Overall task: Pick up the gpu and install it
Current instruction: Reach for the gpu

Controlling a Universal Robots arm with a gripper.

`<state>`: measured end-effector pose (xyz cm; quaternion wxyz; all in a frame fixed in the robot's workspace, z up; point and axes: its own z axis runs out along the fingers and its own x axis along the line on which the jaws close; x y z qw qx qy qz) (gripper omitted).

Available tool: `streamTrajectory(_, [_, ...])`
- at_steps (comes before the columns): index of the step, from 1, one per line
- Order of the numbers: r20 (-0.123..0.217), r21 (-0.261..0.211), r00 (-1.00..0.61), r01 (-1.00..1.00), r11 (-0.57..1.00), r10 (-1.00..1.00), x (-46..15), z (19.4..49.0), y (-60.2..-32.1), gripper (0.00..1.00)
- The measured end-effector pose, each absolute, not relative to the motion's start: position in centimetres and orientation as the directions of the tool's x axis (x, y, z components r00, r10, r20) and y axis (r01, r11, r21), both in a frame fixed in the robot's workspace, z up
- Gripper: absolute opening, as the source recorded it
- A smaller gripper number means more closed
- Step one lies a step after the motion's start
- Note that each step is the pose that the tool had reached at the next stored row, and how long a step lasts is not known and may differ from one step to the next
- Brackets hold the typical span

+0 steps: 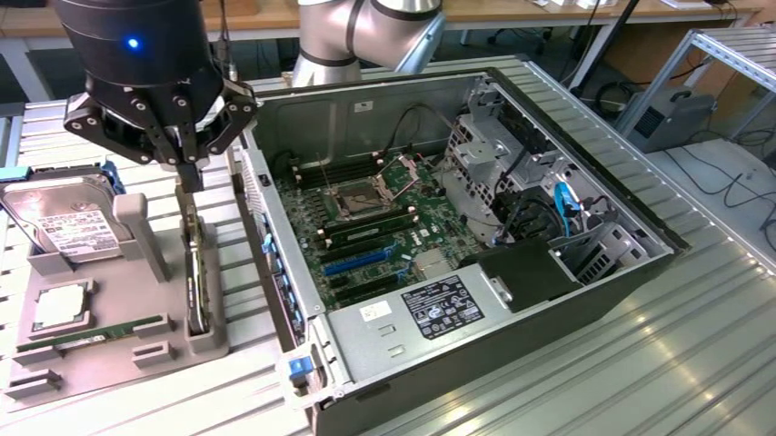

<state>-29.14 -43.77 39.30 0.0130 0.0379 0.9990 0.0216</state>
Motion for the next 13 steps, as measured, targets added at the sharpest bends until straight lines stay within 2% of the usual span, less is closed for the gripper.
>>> streamTrajectory(13, [-0.024,0.044,-0.997,0.075,0.996,0.076,-29.36,39.3,-44.75,0.11])
